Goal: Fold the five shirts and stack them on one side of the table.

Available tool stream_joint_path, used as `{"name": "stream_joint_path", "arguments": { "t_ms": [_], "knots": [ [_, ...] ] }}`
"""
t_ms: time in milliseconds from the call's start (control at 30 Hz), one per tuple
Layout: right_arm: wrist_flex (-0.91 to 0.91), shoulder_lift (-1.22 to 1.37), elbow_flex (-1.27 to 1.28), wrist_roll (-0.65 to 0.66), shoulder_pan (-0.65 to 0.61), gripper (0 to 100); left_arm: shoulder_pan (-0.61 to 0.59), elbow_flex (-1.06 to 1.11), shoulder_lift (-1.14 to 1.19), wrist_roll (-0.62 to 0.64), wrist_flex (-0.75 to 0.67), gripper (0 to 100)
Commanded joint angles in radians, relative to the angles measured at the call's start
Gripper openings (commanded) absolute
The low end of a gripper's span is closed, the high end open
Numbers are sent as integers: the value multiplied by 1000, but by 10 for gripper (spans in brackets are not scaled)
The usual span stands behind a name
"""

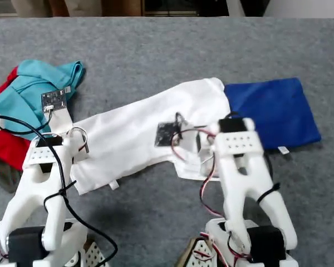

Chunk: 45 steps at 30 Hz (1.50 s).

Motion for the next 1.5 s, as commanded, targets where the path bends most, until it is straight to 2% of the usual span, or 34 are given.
{"name": "stream_joint_path", "arguments": {
  "t_ms": [0,233,400,600,867,1000,1233,1467],
  "knots": [
    [-25,-25,16,-44,-47,224,-20,-43,1,9,-14,19],
    [-40,56,16,-77,-48,224,-17,-43,13,9,-49,19],
    [-46,99,54,-80,-47,224,-18,-121,134,9,-40,19],
    [-98,133,82,-106,-47,224,-20,-227,245,9,44,19],
    [-216,269,114,-107,-44,224,-20,-302,314,9,103,19],
    [-221,294,97,-107,-42,220,-40,-336,341,9,123,19],
    [-238,300,96,-107,-39,30,-46,-345,357,9,124,19],
    [-253,300,81,-107,-4,5,-46,-341,355,9,124,19]
  ]
}}
